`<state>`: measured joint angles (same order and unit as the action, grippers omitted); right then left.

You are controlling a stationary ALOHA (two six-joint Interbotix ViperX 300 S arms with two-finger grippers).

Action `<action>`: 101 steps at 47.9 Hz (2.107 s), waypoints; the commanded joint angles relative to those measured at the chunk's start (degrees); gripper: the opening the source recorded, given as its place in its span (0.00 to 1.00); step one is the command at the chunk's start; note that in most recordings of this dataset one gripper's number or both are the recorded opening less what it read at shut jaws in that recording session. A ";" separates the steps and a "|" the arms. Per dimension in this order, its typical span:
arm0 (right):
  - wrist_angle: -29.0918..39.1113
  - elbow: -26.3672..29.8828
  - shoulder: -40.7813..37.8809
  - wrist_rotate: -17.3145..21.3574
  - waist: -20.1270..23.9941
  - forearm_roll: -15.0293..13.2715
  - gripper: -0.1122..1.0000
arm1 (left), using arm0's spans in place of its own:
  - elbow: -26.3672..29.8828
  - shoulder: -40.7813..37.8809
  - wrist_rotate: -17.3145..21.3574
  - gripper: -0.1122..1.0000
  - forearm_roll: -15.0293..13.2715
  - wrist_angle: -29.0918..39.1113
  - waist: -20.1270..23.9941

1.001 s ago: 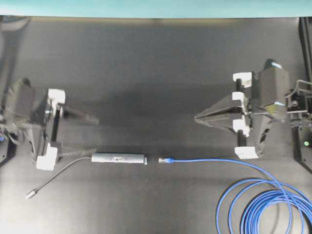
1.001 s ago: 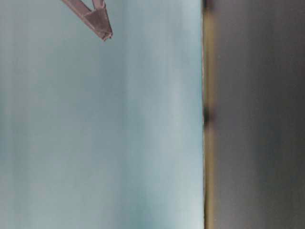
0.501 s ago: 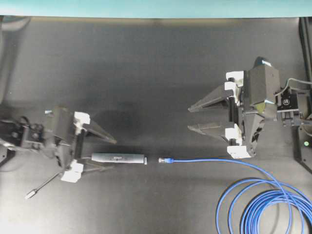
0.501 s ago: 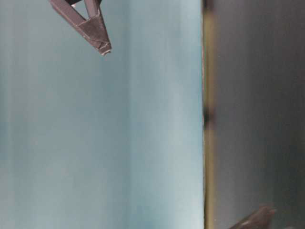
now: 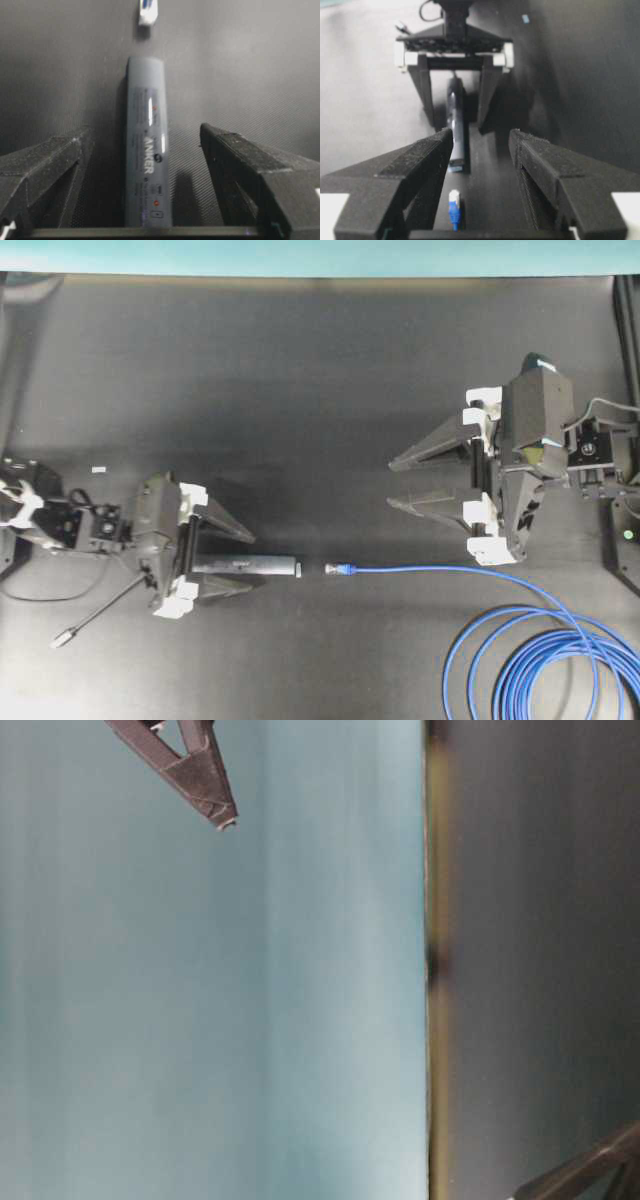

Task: Insert the LAN cable into the hub.
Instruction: 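Close the left gripper around the grey ANKER hub body, then grasp the blue LAN cable plug with the right gripper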

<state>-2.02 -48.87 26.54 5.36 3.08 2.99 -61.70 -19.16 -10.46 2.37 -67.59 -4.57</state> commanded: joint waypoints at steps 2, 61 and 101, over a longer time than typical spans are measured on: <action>-0.09 0.35 0.44 0.35 0.18 0.00 0.53 | 1.14 -0.70 -0.09 0.83 0.26 0.44 0.09; -15.38 -4.22 -23.55 2.46 6.94 0.00 0.66 | 8.96 28.74 3.87 0.35 0.26 52.56 -0.53; -18.72 0.79 -39.29 0.88 7.03 0.00 0.67 | 10.02 31.11 2.55 0.35 0.26 57.04 -0.70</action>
<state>-21.09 -48.78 -12.04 6.59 9.76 2.99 -52.73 11.07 -7.82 2.46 -10.37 -5.10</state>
